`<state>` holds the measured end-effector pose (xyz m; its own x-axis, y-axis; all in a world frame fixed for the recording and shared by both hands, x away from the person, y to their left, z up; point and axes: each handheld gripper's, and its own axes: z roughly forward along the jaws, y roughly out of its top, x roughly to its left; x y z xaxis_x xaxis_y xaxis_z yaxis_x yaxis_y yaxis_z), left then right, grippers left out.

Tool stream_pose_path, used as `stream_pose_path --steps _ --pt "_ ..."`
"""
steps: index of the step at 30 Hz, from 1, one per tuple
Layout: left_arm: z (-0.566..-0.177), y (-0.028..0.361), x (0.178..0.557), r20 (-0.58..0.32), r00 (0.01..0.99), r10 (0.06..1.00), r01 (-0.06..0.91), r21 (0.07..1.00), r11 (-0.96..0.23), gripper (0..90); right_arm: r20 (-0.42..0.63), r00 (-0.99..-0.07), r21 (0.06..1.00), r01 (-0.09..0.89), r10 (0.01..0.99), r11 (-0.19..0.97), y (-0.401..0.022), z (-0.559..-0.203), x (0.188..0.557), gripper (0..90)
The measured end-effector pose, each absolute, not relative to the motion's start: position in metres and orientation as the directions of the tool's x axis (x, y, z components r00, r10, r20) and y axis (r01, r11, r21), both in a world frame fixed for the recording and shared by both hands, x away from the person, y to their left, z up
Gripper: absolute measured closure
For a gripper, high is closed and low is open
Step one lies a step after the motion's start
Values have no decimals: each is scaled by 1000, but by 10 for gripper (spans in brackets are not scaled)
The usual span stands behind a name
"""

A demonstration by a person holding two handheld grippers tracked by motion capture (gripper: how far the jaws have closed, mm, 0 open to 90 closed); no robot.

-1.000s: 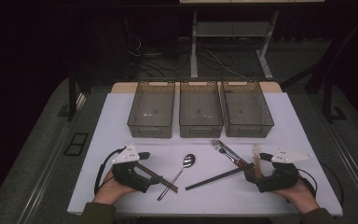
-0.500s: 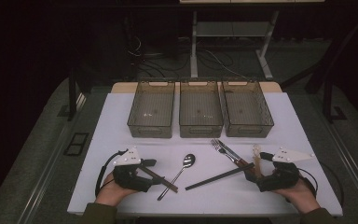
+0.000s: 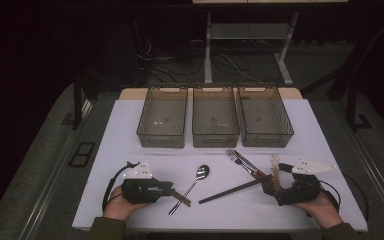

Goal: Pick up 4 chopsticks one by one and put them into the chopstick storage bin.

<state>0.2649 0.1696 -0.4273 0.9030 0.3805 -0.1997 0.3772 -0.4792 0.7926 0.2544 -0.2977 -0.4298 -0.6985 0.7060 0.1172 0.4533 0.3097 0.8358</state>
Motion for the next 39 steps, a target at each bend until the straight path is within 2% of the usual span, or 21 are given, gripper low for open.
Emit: stream_pose_path --steps 1,6,39 --pt "-427 169 265 -200 908 369 374 784 -496 810 118 -697 835 455 708 309 -298 -430 254 8" --pt "-428 166 264 -204 913 352 373 769 -520 887 115 -698 836 453 707 310 -298 -430 254 8" --pt "-443 127 264 -205 948 242 315 698 -643 892 110 -692 833 455 713 313 -297 -431 255 8"
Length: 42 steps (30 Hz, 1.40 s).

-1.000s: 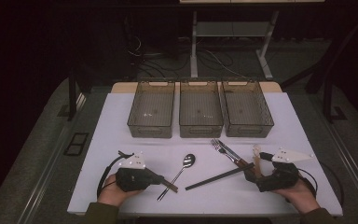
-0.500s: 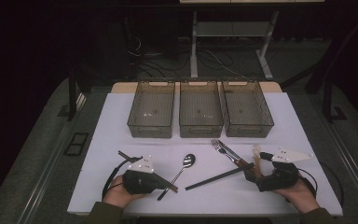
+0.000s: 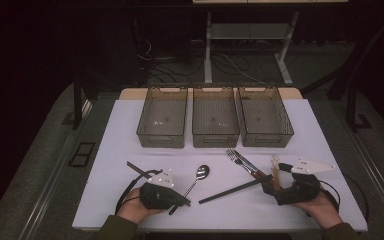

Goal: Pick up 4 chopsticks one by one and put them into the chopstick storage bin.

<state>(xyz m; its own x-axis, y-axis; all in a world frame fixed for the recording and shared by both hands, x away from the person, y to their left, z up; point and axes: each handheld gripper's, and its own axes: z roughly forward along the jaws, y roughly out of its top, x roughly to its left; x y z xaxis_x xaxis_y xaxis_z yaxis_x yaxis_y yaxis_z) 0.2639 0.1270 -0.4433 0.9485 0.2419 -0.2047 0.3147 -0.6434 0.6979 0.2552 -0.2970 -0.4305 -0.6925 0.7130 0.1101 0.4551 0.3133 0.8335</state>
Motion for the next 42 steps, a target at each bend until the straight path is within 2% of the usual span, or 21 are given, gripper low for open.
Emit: stream_pose_path --steps 42 --pt "-443 105 281 -138 955 264 284 683 -673 892 111 -690 829 461 715 316 -296 -431 256 8"
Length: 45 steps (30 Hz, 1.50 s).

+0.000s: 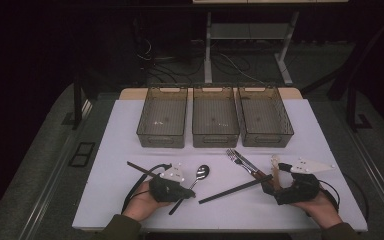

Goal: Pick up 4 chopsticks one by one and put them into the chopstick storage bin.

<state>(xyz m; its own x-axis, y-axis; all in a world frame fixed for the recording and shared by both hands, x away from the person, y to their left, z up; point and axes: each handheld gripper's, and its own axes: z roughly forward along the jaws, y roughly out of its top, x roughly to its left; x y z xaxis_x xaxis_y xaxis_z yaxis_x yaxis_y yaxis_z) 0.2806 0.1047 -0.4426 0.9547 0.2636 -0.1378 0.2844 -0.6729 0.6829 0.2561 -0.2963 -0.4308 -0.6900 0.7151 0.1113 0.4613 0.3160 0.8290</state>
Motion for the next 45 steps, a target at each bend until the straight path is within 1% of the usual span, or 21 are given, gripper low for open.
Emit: stream_pose_path --steps 45 --pt "-442 86 307 -36 931 362 280 707 -649 892 108 -692 827 460 713 322 -296 -431 256 8"
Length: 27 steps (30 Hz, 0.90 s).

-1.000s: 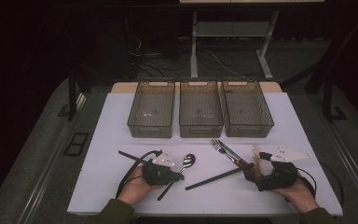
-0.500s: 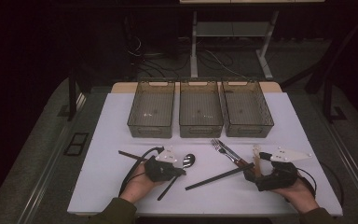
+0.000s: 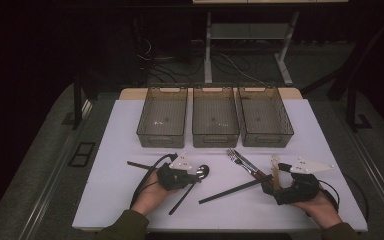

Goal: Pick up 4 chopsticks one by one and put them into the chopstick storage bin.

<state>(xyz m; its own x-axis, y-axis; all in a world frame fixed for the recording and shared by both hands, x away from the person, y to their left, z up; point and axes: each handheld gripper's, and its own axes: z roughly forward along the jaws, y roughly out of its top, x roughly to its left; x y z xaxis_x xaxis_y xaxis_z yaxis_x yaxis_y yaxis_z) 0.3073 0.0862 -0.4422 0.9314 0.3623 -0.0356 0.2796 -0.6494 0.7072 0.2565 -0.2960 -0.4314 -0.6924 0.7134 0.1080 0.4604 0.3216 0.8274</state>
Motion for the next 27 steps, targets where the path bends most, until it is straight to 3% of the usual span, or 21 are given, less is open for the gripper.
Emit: stream_pose_path --steps 17,27 --pt "-441 83 317 8 921 391 267 718 -643 892 108 -692 827 461 713 322 -296 -431 256 8" --pt "-435 91 316 -20 917 398 280 742 -609 891 110 -691 828 462 715 319 -297 -431 256 8"
